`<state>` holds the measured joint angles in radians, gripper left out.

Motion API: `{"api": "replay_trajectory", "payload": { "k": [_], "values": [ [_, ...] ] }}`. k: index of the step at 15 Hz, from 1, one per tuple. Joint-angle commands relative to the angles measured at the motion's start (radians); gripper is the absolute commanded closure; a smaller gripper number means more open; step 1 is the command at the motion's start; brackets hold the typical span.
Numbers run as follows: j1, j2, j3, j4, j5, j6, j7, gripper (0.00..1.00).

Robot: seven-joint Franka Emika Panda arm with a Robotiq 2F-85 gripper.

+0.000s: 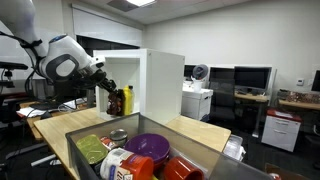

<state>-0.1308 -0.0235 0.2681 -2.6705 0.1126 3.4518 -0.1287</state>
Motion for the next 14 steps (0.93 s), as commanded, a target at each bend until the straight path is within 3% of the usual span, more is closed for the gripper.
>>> {"api": "replay_trajectory", "payload": {
  "k": [1, 14],
  "values": [
    [-0.007, 0.006, 0.002, 0.005, 0.035, 0.01, -0.032, 0.81],
    [0.002, 0.016, -0.008, 0.005, 0.049, 0.001, -0.025, 0.81]
  ]
}}
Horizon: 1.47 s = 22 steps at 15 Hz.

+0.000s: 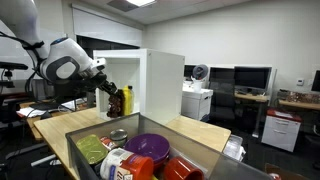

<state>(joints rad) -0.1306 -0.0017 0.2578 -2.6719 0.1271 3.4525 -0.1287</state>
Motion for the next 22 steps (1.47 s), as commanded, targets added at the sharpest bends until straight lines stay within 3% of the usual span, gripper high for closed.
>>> {"api": "replay_trajectory", "payload": {
  "k": [1, 2, 3, 9, 15, 19, 20, 21, 22],
  "values": [
    [0.002, -0.006, 0.002, 0.004, 0.034, 0.0, -0.027, 0.77],
    [0.002, -0.007, 0.003, 0.002, 0.033, 0.0, -0.027, 0.31],
    [0.002, -0.01, 0.003, -0.001, 0.035, 0.0, -0.028, 0.3],
    [0.003, -0.015, 0.002, -0.007, 0.048, 0.0, -0.039, 0.03],
    [0.005, -0.004, 0.004, -0.04, 0.094, 0.0, -0.068, 0.0],
    [0.008, -0.042, 0.005, -0.097, 0.184, -0.09, -0.163, 0.0],
    [0.006, -0.041, 0.007, -0.106, 0.206, -0.098, -0.198, 0.25],
    [0.006, -0.036, 0.009, -0.112, 0.222, -0.102, -0.222, 0.29],
    [0.015, -0.009, 0.017, -0.115, 0.231, -0.085, -0.24, 0.49]
  ]
}}
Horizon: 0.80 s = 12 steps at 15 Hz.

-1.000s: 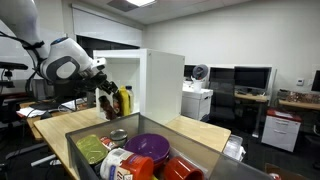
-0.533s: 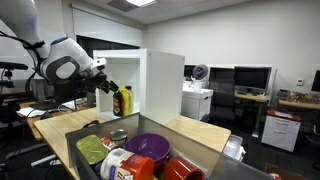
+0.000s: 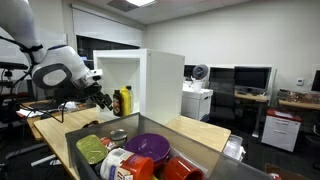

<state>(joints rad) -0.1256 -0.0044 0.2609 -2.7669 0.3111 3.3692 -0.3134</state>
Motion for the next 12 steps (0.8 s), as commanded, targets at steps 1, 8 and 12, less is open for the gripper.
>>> {"api": "replay_trajectory", "payload": {
  "k": [1, 8, 12],
  "values": [
    [0.015, 0.011, 0.02, -0.013, 0.045, 0.008, -0.057, 0.62],
    [0.082, 0.136, -0.015, 0.054, 0.119, 0.083, -0.14, 1.0],
    [0.155, 0.201, -0.054, 0.113, 0.147, 0.108, -0.155, 0.96]
  ]
}}
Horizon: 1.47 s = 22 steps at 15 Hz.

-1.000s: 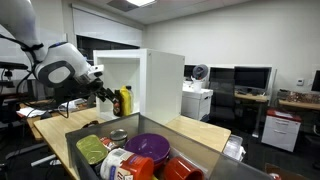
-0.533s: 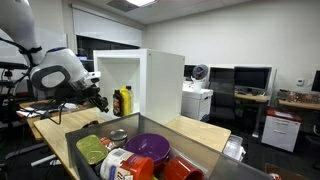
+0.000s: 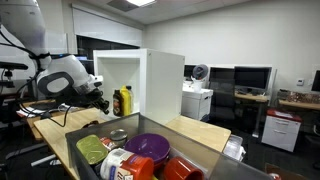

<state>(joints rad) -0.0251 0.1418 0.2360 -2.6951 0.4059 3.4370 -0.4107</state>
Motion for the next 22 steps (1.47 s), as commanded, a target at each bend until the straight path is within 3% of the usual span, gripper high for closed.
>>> {"api": "replay_trajectory", "payload": {
  "k": [1, 8, 15, 22],
  "values": [
    [0.074, 0.067, -0.043, 0.055, 0.054, 0.044, -0.058, 0.97],
    [0.261, 0.096, -0.217, 0.149, 0.108, 0.024, -0.112, 0.97],
    [0.379, 0.146, -0.312, 0.169, 0.113, 0.027, -0.094, 0.97],
    [0.514, 0.177, -0.455, 0.179, 0.145, 0.027, -0.095, 0.97]
  ]
}}
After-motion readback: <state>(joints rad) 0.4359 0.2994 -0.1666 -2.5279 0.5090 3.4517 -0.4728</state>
